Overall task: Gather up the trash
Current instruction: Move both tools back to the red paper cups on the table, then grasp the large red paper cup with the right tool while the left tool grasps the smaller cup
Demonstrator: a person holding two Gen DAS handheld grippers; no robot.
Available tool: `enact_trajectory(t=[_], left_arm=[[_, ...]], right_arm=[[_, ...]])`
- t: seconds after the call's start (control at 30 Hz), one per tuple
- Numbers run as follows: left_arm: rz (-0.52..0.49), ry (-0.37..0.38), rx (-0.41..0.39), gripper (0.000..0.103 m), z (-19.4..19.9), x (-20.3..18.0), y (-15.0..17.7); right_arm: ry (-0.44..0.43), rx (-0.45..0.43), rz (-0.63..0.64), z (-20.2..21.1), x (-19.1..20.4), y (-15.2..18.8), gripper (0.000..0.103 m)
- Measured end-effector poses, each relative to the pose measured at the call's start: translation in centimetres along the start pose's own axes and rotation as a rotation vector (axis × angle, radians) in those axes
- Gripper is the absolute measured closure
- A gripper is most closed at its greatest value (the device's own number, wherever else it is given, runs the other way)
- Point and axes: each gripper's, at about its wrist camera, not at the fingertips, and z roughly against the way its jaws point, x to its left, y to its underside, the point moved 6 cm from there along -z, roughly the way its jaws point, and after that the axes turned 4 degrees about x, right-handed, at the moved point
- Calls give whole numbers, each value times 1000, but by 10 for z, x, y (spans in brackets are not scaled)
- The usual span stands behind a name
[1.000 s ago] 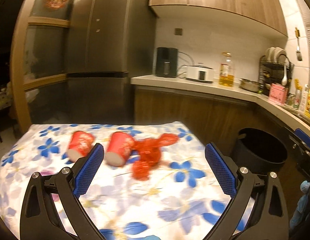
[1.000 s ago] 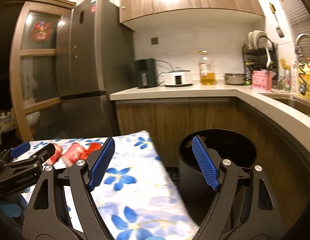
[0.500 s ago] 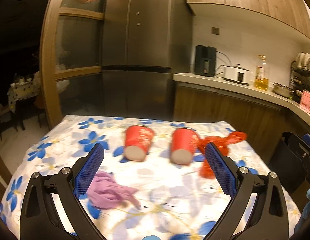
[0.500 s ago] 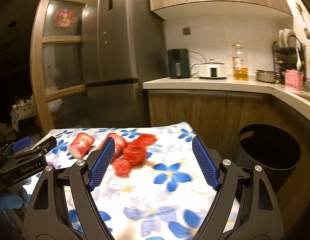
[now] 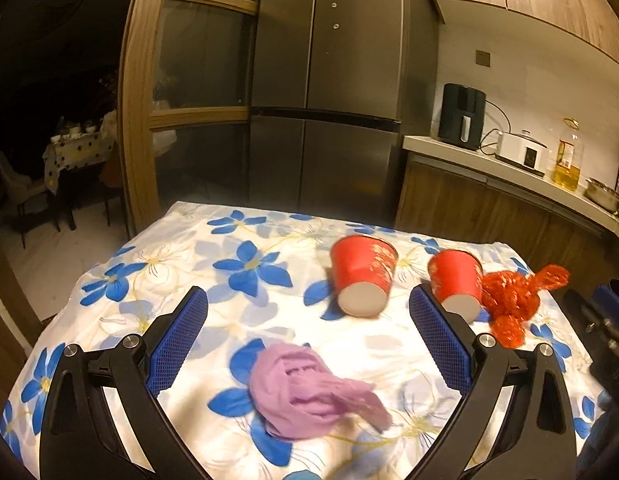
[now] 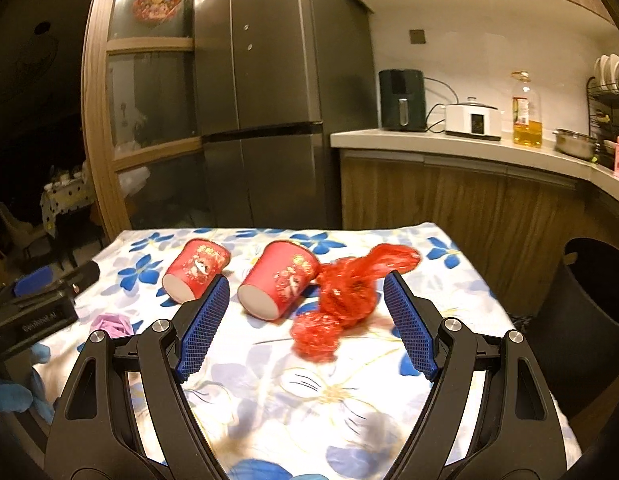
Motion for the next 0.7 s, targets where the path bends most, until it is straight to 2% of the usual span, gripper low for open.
enact_trajectory(t=[0.37, 0.7], left_arm=[[29, 11, -41, 7, -14, -1, -26], [37, 6, -23, 7, -32, 4, -24]], right_arm=[[-13, 58, 1, -61, 30, -6, 25], [19, 163, -26, -115, 26, 5, 25]])
